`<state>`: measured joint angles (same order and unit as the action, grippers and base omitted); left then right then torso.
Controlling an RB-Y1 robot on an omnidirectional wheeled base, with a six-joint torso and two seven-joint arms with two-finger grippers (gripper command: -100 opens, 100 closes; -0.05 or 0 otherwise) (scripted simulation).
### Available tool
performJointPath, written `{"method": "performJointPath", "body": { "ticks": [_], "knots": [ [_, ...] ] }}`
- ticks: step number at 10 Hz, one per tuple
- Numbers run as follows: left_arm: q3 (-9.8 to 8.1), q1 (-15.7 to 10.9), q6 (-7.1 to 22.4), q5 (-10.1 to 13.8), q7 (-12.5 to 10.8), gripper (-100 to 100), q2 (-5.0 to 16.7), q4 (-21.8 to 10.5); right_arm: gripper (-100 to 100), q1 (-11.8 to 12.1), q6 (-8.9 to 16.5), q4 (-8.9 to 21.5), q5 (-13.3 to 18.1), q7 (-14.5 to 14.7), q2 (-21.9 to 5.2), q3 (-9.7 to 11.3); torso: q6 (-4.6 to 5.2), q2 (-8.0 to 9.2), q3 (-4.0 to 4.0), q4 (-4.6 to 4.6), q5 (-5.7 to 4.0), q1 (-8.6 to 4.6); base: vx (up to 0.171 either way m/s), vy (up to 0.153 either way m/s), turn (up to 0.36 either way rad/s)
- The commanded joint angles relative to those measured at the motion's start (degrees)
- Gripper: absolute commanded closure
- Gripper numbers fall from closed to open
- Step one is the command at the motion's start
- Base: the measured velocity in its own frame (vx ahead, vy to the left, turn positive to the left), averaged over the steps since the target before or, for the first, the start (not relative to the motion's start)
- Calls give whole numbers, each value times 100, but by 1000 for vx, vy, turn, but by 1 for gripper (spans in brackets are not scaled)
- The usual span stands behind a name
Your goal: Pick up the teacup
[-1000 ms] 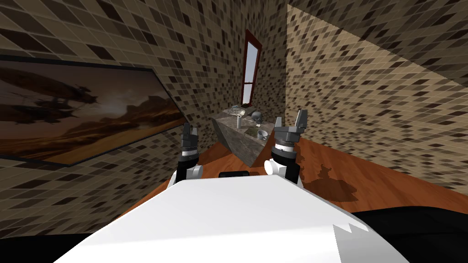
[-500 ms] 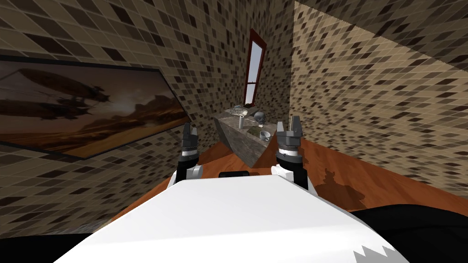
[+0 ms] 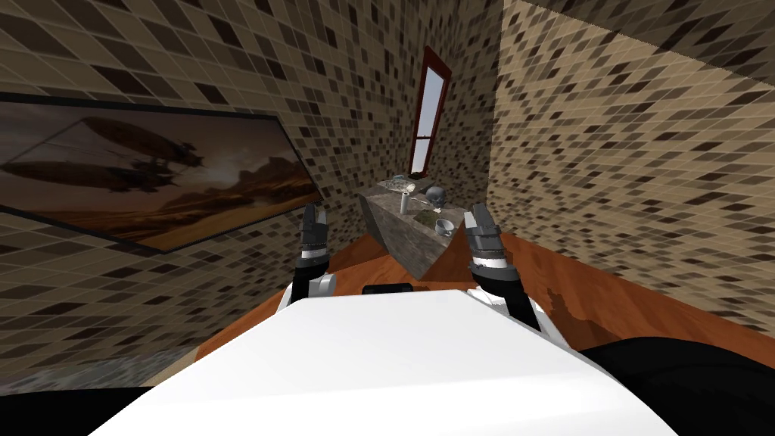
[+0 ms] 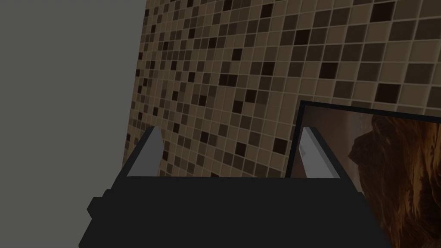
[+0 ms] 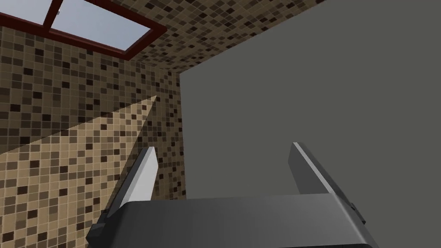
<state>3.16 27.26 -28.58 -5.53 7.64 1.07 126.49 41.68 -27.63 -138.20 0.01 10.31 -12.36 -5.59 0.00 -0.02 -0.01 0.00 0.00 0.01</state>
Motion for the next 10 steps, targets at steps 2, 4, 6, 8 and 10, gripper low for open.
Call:
{"method": "performJointPath", "body": {
  "ticks": [2, 4, 6, 8, 10],
  "knots": [
    [0, 0, 0, 0, 0, 0, 0, 0, -100, 372, 124, -37, 69, 169, -315, -257, -1, -2, -1, 0, 0, 0, 16, 9, 112],
    [0, 0, 0, 0, 0, 0, 0, 0, -100, 641, 205, -66, 124, 292, -519, -418, 0, -3, -2, -1, 0, 0, 15, 5, 65],
    [0, 0, 0, 0, 0, 0, 0, 0, -100, 921, 292, -93, 178, 421, -728, -585, 0, -4, -2, -1, 0, 0, 17, 5, 77],
    [0, 0, 0, 0, 0, 0, 0, 0, -100, 1212, 383, -118, 232, 555, -941, -757, -1, -6, -3, -1, 0, 0, 21, 6, 85],
    [0, 0, 0, 0, 0, 0, 0, 0, -100, 1510, 478, -139, 284, 694, -1160, -933, 0, -6, -3, -1, 0, 1, 25, 7, 65]
  ]
}}
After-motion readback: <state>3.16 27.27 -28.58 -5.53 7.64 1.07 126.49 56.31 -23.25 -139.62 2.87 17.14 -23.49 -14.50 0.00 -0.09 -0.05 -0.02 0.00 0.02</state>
